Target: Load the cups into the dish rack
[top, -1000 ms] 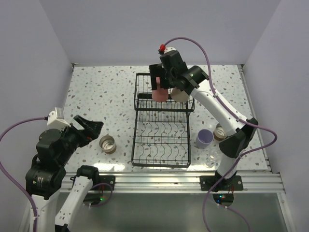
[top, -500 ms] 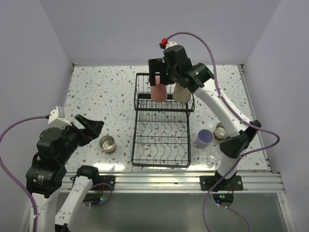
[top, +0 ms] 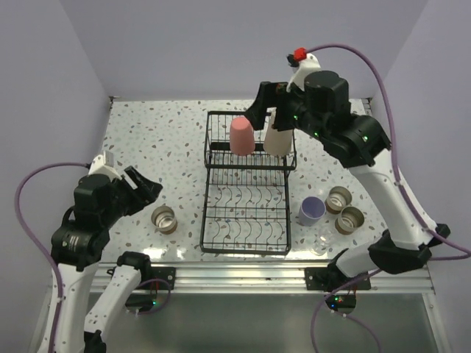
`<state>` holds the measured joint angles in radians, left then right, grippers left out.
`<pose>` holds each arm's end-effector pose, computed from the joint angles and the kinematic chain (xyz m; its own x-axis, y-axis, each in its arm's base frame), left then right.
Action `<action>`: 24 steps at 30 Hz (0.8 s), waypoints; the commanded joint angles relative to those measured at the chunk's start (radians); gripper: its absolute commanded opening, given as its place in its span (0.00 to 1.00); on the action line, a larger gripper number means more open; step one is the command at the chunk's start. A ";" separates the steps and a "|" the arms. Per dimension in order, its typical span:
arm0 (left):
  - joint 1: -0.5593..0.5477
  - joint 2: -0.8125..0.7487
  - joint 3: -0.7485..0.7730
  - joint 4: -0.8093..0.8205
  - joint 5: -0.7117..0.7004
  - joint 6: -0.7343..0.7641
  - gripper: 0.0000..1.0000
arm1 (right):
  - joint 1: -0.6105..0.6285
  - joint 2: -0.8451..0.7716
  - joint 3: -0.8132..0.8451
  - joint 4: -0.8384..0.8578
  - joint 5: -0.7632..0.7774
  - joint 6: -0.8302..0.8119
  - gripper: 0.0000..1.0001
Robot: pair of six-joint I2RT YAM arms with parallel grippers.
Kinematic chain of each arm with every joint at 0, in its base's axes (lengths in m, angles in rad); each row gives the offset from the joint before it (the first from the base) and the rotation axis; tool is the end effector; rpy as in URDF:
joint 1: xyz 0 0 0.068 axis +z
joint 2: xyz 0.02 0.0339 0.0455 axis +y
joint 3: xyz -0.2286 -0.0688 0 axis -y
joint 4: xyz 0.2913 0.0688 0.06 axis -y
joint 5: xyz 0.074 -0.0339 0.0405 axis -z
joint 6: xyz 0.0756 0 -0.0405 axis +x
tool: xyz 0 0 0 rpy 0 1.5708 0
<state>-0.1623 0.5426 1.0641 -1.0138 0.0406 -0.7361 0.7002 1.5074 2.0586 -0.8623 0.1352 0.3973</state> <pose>0.1759 -0.0319 0.3580 -0.4778 -0.6016 -0.6402 -0.1674 0.7777 -0.6059 0.2849 0.2268 0.4997 -0.4249 0.1433 -0.8938 -0.4077 0.8513 0.3303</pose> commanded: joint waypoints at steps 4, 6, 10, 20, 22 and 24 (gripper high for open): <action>0.000 0.181 -0.084 -0.068 0.036 0.070 0.66 | 0.004 -0.228 -0.192 0.026 -0.014 0.038 0.98; 0.000 0.209 -0.098 -0.065 0.035 0.075 0.66 | 0.005 -0.263 -0.251 0.017 -0.006 0.046 0.98; -0.002 0.253 -0.154 -0.054 0.033 0.075 0.65 | 0.005 -0.326 -0.310 -0.012 0.010 0.049 0.98; -0.045 0.341 -0.265 0.052 0.041 0.046 0.67 | 0.005 -0.406 -0.373 -0.078 0.018 0.046 0.98; -0.075 0.370 -0.276 0.072 0.035 0.027 0.67 | 0.004 -0.418 -0.376 -0.093 0.021 0.044 0.98; -0.111 0.401 -0.276 0.098 0.016 0.011 0.68 | 0.005 -0.432 -0.383 -0.101 0.023 0.043 0.98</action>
<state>-0.2329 0.9150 0.7933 -0.9993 0.0658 -0.6975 0.7010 1.1095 1.6802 -0.9375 0.1394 0.4374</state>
